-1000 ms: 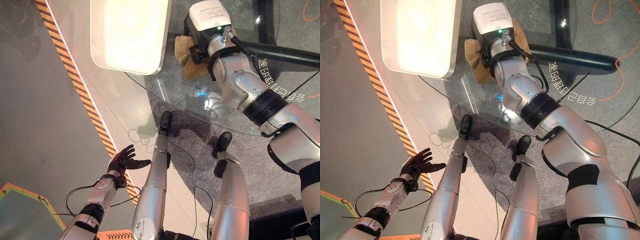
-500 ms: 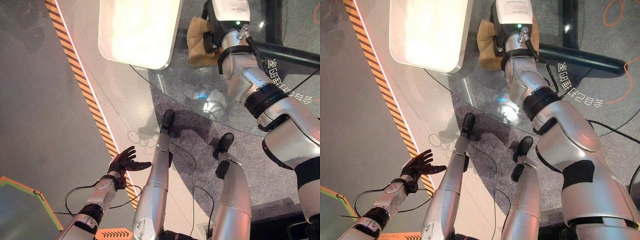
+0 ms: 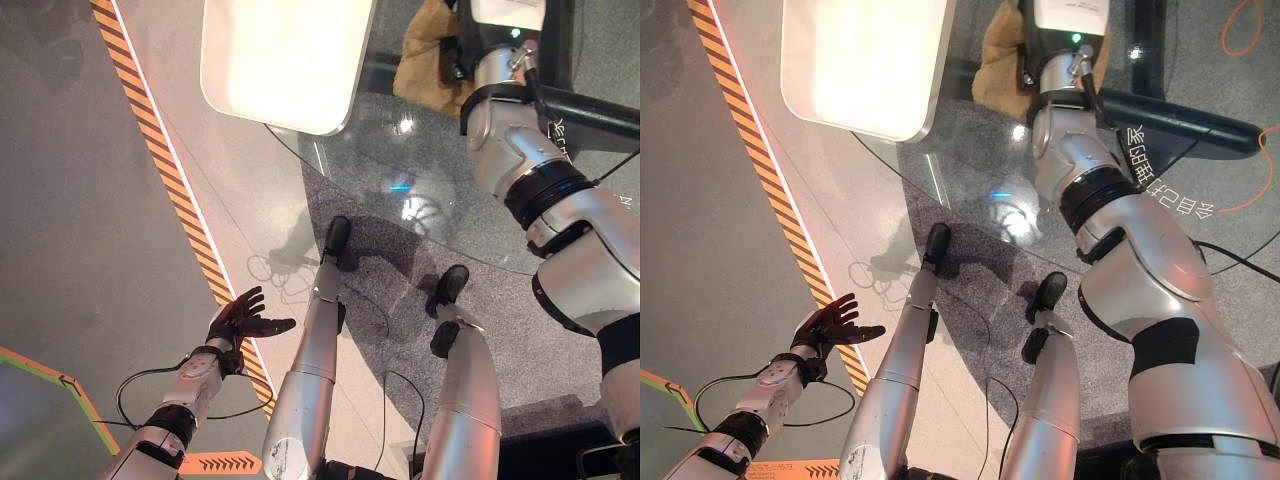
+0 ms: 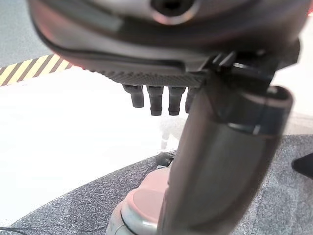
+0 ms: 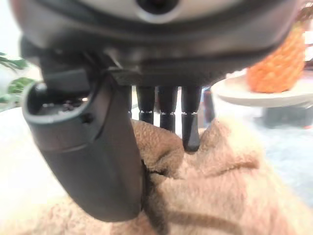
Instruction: Wipe the table with a cloth and put it in the basket.
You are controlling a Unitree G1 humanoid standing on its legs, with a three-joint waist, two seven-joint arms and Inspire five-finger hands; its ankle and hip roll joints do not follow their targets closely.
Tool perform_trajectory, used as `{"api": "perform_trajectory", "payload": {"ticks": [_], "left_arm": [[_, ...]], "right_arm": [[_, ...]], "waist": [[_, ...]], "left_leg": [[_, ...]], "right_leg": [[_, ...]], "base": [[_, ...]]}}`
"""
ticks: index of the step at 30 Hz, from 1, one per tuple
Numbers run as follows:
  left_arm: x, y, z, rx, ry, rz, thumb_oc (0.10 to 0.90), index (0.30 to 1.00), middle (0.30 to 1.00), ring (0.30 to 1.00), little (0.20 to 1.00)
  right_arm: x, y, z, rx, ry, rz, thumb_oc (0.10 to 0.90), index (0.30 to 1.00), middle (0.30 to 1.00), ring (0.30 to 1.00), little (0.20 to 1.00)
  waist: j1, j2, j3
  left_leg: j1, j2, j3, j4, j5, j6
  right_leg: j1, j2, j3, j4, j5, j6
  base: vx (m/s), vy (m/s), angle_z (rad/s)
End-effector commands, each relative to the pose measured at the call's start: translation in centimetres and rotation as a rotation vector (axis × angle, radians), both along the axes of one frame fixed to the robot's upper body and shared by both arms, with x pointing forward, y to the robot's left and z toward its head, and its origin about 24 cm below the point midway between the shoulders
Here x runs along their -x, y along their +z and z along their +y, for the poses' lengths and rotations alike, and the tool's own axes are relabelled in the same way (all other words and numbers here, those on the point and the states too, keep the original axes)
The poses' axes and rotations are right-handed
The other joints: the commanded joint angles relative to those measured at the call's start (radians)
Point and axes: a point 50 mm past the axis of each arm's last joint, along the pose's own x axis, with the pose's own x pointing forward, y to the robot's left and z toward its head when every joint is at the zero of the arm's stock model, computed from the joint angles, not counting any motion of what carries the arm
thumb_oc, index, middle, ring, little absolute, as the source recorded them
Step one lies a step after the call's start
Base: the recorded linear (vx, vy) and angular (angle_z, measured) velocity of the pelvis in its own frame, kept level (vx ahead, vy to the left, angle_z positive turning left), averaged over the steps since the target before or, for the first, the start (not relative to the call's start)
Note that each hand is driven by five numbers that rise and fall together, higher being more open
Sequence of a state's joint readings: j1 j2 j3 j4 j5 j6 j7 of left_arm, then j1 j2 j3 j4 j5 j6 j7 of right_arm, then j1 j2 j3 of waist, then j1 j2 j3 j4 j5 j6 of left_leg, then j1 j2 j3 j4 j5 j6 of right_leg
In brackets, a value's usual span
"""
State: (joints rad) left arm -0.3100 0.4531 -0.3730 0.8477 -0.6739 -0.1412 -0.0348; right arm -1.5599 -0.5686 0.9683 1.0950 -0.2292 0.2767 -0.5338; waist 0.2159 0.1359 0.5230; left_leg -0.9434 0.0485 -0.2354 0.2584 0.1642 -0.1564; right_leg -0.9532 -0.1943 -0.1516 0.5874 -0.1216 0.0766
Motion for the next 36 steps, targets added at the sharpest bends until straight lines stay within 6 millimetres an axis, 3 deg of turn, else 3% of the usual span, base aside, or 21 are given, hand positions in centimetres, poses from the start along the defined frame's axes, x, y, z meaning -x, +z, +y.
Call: {"api": "perform_trajectory", "payload": {"ticks": [1,5,12,23,29,32,36], "left_arm": [[2.0,-1.0,3.0,-0.032,0.085,0.068,0.8,0.9,0.9,0.9,0.9],[1.8,-0.6,3.8,-0.033,0.103,0.073,0.8,0.9,0.9,0.9,0.9],[1.6,-0.3,4.7,-0.03,0.118,0.073,0.8,0.9,0.9,0.9,0.9],[1.7,-0.1,5.2,-0.032,0.137,0.078,0.8,0.9,0.9,0.9,0.9],[1.3,0.1,5.3,-0.031,0.137,0.074,0.8,0.9,0.9,0.9,0.9],[1.3,0.2,5.3,-0.034,0.132,0.072,0.8,0.9,0.9,0.9,0.9],[1.1,0.1,4.9,-0.04,0.119,0.069,0.8,0.9,0.9,0.9,0.9]], "right_arm": [[5.5,6.8,-11.7,-0.068,-0.476,-0.266,0.1,0.3,0.3,0.3,0.2],[6.2,6.0,-13.7,-0.13,-0.541,-0.247,0.1,0.3,0.3,0.3,0.2],[7.1,5.5,-15.6,-0.157,-0.614,-0.243,0.1,0.3,0.3,0.3,0.2],[7.9,5.0,-17.3,-0.24,-0.632,-0.266,0.1,0.3,0.3,0.3,0.2],[7.2,5.2,-16.2,-0.218,-0.557,-0.267,0.1,0.3,0.3,0.3,0.2],[6.4,5.6,-14.6,-0.173,-0.475,-0.274,0.1,0.3,0.3,0.3,0.2],[5.0,6.9,-10.3,-0.076,-0.316,-0.292,0.1,0.3,0.3,0.3,0.2]], "waist": [[-0.009,-0.017,-0.003],[-0.021,-0.027,-0.003],[-0.036,-0.034,-0.003],[-0.049,-0.047,-0.003],[-0.05,-0.048,-0.003],[-0.046,-0.046,-0.003],[-0.037,-0.045,-0.003]], "left_leg": [[0.057,-0.12,0.109,0.013,-0.088,0.145],[0.061,-0.114,0.114,0.009,-0.09,0.145],[0.059,-0.107,0.121,0.009,-0.092,0.144],[0.059,-0.101,0.122,0.01,-0.096,0.145],[0.057,-0.103,0.122,0.012,-0.097,0.145],[0.058,-0.106,0.12,0.01,-0.097,0.146],[0.06,-0.109,0.119,0.009,-0.096,0.142]], "right_leg": [[0.073,0.119,-0.034,-0.185,0.083,-0.037],[0.076,0.124,-0.032,-0.191,0.086,-0.036],[0.075,0.128,-0.025,-0.193,0.086,-0.036],[0.08,0.134,-0.019,-0.2,0.088,-0.036],[0.079,0.135,-0.019,-0.202,0.089,-0.036],[0.08,0.135,-0.023,-0.205,0.089,-0.036],[0.084,0.131,-0.027,-0.209,0.087,-0.036]], "base": [[0.0,0.0,0.0],[0.0,0.0,0.0],[0.0,0.0,0.0],[0.0,-0.004,-0.04],[0.0,0.0,0.0],[0.0,0.0,0.0],[0.0,0.0,0.0]]}}
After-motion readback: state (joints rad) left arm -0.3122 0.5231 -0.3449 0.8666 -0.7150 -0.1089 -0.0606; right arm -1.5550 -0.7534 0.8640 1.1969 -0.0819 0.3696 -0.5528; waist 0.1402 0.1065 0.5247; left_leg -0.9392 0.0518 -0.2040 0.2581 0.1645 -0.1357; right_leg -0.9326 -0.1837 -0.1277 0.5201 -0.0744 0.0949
